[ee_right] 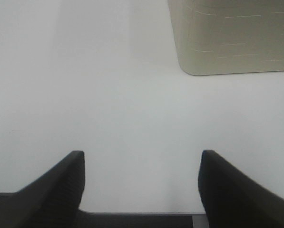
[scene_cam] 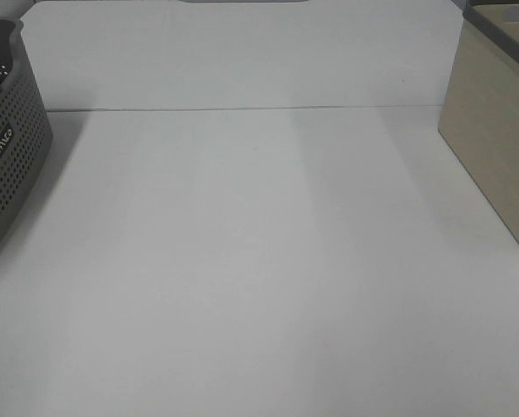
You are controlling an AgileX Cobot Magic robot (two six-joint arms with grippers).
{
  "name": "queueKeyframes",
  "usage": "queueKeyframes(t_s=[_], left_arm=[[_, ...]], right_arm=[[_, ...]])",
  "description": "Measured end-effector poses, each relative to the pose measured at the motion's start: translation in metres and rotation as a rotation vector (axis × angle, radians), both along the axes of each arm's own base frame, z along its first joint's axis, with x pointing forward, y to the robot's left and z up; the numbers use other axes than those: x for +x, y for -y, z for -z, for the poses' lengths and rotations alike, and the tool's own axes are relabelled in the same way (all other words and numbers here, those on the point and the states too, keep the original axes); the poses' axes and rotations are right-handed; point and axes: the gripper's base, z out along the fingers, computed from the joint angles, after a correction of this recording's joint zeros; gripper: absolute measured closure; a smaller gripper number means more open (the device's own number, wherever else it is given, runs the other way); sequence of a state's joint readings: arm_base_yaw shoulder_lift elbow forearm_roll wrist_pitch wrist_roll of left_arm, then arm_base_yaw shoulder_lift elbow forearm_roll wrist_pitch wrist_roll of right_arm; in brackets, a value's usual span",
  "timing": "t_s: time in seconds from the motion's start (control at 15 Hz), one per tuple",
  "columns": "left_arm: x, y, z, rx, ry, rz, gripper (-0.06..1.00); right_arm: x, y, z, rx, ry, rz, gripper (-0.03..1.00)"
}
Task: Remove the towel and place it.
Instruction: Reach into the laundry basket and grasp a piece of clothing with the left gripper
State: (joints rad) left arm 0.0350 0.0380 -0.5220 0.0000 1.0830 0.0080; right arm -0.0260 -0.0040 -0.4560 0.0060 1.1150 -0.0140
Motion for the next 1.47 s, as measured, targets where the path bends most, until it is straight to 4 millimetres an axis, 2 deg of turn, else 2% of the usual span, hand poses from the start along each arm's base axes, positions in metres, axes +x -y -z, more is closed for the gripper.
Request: queueKeyframes(t_s=[1.47], left_arm=[[0.0, 0.0, -0.0001, 0.0, 0.001, 0.0, -0.05]], right_arm=[[0.0, 0.0, 0.0, 0.0, 0.0, 0.0, 0.29]])
